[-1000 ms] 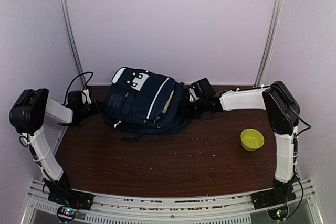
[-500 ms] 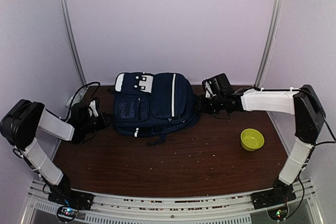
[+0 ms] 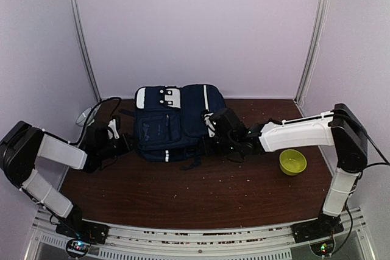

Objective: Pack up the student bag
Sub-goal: Grab the upper front pocket of the student bag.

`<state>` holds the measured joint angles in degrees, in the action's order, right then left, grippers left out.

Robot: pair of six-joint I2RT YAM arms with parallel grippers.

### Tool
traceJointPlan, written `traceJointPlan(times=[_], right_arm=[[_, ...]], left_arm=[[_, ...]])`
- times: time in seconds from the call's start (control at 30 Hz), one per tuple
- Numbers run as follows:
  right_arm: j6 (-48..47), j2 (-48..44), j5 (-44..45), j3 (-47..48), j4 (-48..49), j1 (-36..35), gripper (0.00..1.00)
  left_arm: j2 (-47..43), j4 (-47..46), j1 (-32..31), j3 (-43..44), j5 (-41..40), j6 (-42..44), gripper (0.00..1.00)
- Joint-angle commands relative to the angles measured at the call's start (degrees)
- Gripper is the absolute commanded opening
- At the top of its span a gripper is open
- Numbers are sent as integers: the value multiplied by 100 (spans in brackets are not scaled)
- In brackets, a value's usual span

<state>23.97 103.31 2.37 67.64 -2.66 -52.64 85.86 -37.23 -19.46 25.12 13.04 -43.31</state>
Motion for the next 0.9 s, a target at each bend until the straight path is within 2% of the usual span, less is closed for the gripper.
traceJointPlan(times=[0.0, 0.3, 0.43, 0.7, 0.87], right_arm=[[152, 267, 537, 423, -210, 169, 30], [323, 684, 545, 511, 74, 377, 35], [302, 848, 648, 660, 77, 386, 28], [230, 667, 906, 514, 155, 472, 2], [200, 401, 634, 251, 25, 658, 0]], left_arm=[[-191, -184, -203, 118, 227, 71, 0], [-106, -235, -200, 141, 273, 103, 0], [-105, -207, -199, 165, 278, 122, 0], [-112, -167, -207, 158, 313, 177, 0], [-144, 235, -203, 295, 147, 366, 0]])
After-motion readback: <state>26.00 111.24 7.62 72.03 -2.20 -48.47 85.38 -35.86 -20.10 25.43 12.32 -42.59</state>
